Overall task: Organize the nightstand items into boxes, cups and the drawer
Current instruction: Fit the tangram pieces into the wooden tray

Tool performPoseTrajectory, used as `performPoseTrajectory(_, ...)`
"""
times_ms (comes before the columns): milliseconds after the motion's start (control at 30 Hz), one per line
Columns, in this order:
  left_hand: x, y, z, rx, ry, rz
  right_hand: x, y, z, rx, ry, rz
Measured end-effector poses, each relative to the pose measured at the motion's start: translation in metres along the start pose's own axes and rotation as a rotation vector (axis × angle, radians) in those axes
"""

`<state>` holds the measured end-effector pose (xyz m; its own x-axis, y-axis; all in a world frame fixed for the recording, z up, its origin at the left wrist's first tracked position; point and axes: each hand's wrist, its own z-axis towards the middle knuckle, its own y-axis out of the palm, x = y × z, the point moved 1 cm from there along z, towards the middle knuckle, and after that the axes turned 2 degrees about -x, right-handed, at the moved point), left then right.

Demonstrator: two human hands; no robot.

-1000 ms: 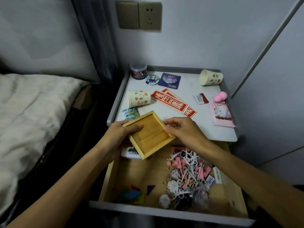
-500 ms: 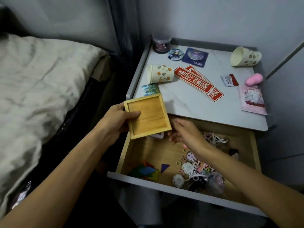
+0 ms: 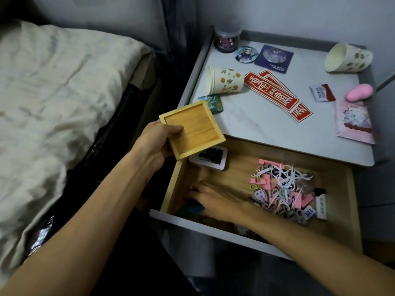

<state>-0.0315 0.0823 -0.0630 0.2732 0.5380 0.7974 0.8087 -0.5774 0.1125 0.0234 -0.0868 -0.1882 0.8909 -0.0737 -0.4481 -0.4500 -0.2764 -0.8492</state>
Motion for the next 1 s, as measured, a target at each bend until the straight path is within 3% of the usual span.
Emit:
performPoseTrajectory(267,-0.003,0.002,0.001,0.029,-0.04,-0.049,0.009,0.003,0.014,-0.083,0.213,0.255)
performPoseTrajectory(633,-0.004,0.002,0.001,0.05,-0.043,-0.08,0.035,-0.012,0.013,0.066,0.296,0.354)
performPoseTrajectory(800,-0.004,0.002,0.003,0.051,-0.046,-0.075,0.036,-0.01,0.007,0.086,0.226,0.204)
performPoseTrajectory(900,-0.003,0.003,0.004,0.049,-0.04,-0.068,0.027,-0.014,0.002,0.138,0.079,-0.097)
performPoseTrajectory(1000,-0.004,0.002,0.005,0.057,-0.045,-0.066,0.013,-0.012,0.002,0.064,0.032,-0.199)
